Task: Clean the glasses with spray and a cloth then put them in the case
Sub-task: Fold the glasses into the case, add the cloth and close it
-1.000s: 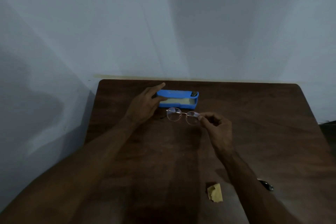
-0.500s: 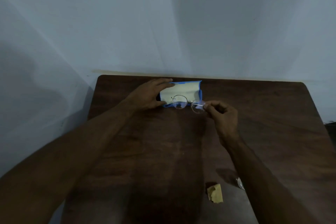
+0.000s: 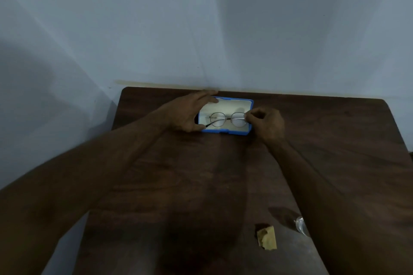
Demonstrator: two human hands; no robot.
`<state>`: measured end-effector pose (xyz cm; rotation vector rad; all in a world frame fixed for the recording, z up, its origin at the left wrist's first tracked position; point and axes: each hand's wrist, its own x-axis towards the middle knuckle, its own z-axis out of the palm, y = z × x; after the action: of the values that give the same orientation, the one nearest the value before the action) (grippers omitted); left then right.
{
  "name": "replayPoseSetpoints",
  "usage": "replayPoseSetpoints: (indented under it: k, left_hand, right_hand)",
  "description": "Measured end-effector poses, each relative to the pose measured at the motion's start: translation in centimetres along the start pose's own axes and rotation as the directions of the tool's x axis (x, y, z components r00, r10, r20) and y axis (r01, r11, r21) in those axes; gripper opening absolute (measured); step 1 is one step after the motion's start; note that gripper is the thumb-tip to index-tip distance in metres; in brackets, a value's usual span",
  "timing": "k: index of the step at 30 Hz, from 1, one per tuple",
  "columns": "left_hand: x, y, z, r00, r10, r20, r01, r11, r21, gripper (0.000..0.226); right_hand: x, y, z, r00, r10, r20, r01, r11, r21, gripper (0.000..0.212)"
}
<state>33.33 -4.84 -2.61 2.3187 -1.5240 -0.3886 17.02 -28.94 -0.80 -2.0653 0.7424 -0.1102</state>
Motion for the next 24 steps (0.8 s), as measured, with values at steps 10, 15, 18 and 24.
replayPoseSetpoints:
  k: [10,15,18,24]
  left_hand:
    - [-0.7,0.5,0.3,0.999,0.023,-0.043,-0.022,1.000,0.002,0.088]
    - [-1.0,0.9,0.3,0.998,0.016,-0.055,-0.016,1.000,0.007,0.087]
    - [-1.3,1.1,0.5,0.995,0.040,-0.089,-0.039,0.999,0.014,0.082]
    - [-2.3,2.6,0.6,0.984,0.094,-0.153,-0.077,0.991,0.111,0.064]
  right_hand:
    - [-0.7,-0.4,1.8,0.973,-0.201,0.109,0.229,0.849,-0.477,0.017]
    - [-1.4,-0.1,2.2,0.957,-0.263,0.125,0.281,0.717,-0.639,0.027]
    - [-1.8,-0.3,2.3,0.957,-0.262,0.126,0.276,0.685,-0.674,0.027]
    - [-2.6,-0.1,2.0,0.941,-0.327,0.086,0.307,0.721,-0.622,0.028]
